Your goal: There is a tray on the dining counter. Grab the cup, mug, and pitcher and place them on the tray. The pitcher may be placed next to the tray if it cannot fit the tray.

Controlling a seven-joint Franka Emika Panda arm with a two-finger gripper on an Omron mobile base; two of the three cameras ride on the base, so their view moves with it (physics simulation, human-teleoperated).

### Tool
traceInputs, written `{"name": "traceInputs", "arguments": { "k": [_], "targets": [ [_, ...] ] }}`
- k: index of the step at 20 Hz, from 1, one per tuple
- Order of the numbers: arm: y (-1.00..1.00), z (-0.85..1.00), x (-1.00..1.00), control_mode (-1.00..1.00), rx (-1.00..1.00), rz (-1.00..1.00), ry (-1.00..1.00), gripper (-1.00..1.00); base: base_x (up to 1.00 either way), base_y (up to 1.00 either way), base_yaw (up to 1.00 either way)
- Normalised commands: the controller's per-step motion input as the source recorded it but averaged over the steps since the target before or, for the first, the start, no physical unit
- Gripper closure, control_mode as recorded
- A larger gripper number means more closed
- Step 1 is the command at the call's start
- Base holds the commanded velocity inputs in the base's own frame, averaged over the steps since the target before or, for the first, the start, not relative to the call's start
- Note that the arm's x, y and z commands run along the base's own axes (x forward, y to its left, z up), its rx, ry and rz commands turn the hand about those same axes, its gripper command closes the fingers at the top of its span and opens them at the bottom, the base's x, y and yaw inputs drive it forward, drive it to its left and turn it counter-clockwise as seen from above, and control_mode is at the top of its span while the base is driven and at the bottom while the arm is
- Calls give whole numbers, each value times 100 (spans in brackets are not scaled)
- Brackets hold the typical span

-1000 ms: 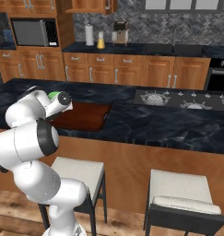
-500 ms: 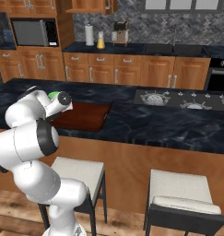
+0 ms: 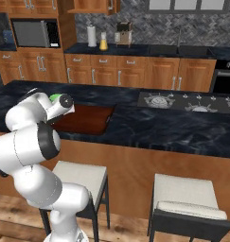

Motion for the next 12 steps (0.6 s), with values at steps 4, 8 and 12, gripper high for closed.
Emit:
{"name": "traceInputs", "arguments": {
  "k": [4,8,12],
  "targets": [
    [0,0,0,-100,0,0,0,-100,0,0,0],
    [0,1,0,-100,0,0,1,-100,0,0,0],
    [0,33,0,-100,0,0,3,-100,0,0,0]
  ]
}}
